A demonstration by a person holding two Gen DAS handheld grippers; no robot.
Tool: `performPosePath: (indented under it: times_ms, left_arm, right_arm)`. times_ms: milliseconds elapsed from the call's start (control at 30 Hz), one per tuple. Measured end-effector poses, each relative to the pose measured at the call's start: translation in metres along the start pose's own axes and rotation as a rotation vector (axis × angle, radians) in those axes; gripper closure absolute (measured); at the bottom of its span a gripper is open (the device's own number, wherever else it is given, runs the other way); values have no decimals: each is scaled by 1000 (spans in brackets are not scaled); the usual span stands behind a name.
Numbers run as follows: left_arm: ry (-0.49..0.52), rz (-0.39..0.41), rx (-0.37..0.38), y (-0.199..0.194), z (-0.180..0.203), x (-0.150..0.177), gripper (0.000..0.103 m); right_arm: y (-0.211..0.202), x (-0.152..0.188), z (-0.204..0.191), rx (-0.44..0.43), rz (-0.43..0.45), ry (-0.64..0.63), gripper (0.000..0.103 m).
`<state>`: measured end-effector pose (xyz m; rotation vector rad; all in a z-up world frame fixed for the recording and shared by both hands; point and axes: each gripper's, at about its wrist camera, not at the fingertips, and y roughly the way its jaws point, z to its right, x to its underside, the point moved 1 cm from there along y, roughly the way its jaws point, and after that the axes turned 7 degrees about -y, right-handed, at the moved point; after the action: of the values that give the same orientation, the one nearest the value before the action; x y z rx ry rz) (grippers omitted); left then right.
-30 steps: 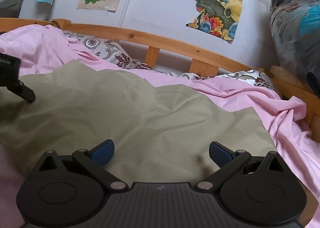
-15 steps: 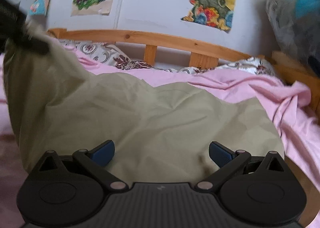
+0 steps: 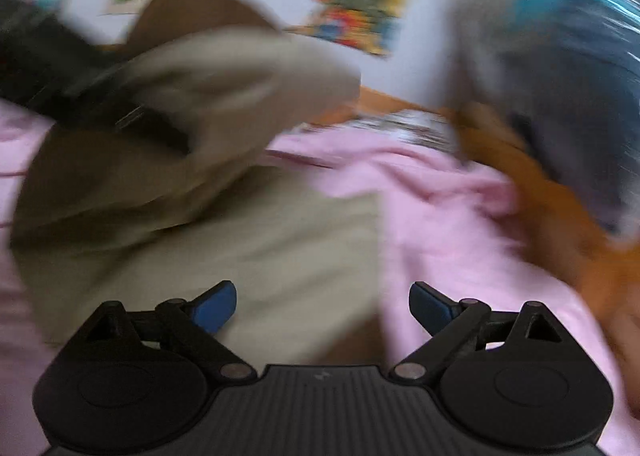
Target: Fold large clothes
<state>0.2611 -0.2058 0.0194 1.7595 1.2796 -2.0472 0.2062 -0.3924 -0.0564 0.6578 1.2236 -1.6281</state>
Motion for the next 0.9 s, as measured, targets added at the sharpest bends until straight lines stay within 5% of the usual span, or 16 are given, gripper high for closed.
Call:
performPosePath:
  times_ms: [100,233,367,500,667,833,900]
  left_arm:
    - [73,-85,50,23,21,15,85]
    - [113,-129,45,43,33,35,85]
    - [95,-132,39,47,34,40,84]
    - [89,-132,33,51,35,42,83]
    - [75,-107,20,53,40,46,80]
    - [67,-101,42,49,42,49,65]
    - [65,-98,46,47,43,48,63]
  right_arm:
    - [2,6,44,68,-14,158,12]
    - [5,13,89,18,21,433,15]
    - [9,25,108,-111,50,600,17]
    - [21,34,121,-341,71,809,13]
    - [42,32,106,-460,-2,830,11]
    - [52,31,88,-517,-39,822,14]
    - [54,27,82,-514,-45,799,37]
